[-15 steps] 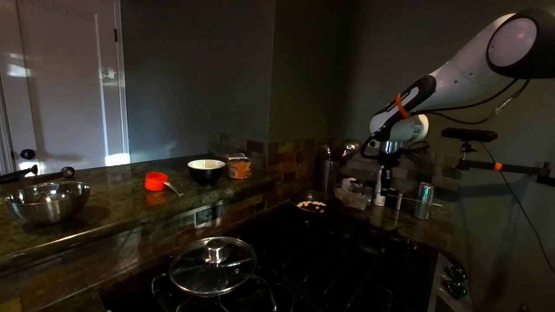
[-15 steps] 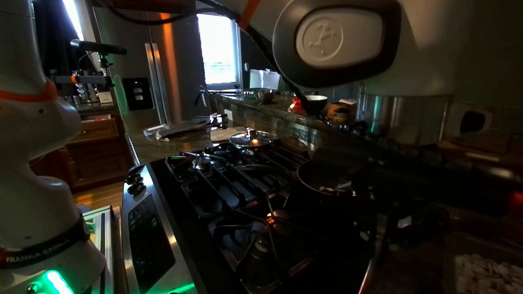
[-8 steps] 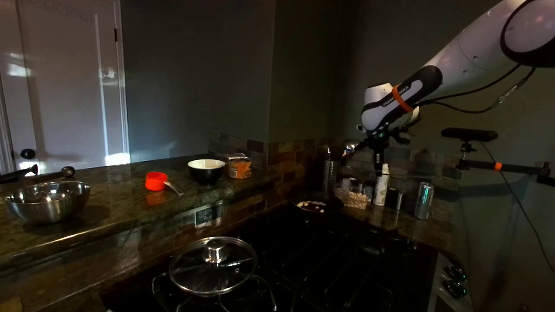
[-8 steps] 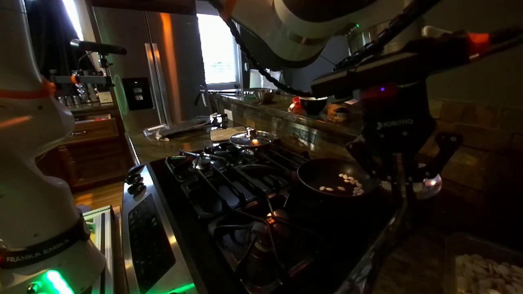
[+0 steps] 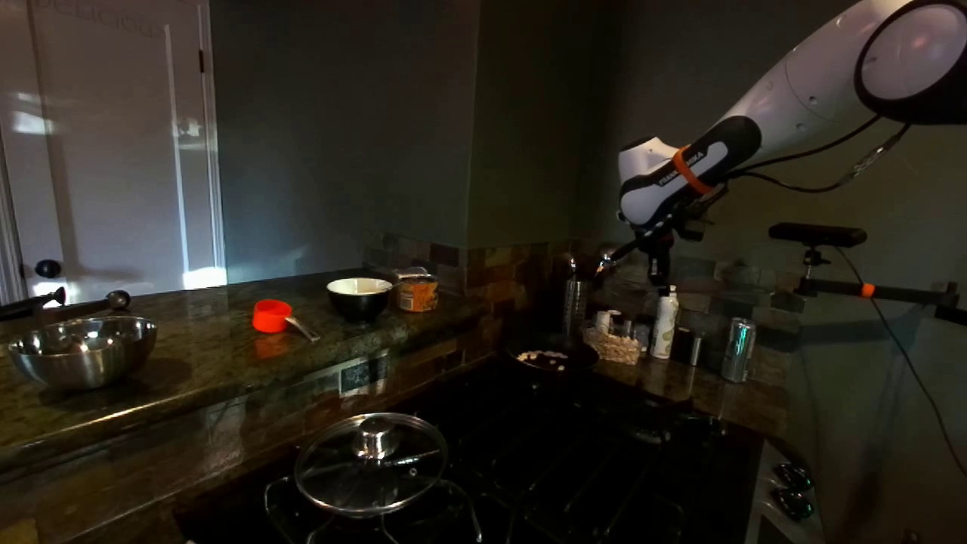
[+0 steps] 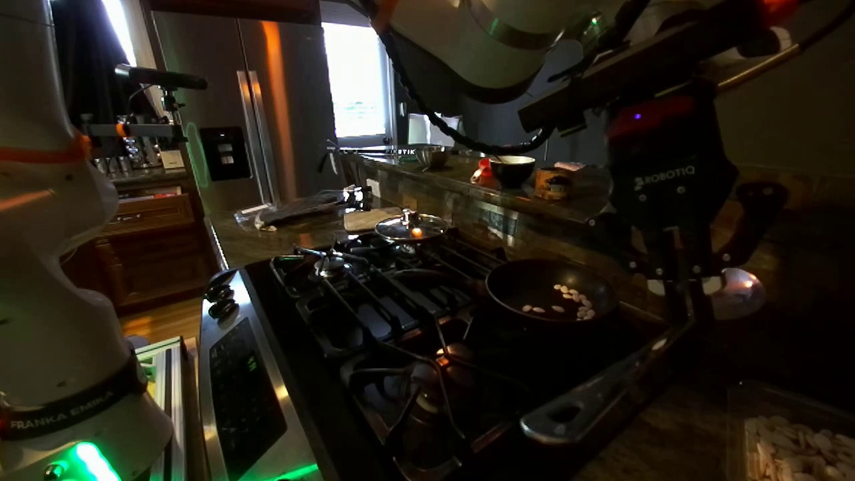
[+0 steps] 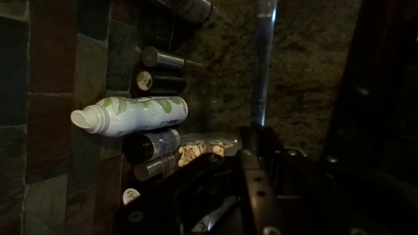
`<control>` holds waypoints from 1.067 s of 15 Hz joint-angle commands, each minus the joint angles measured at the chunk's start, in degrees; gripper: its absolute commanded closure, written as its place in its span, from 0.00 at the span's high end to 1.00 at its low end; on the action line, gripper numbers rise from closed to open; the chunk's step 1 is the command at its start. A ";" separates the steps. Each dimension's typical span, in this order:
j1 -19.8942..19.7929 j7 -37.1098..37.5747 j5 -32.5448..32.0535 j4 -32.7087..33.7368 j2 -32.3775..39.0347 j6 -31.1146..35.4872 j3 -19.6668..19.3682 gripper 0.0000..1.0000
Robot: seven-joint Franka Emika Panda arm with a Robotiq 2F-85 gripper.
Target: Put the spoon in the bowl
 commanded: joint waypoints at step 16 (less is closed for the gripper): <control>-2.12 -1.98 -11.00 28.72 27.85 -11.93 -1.01 0.03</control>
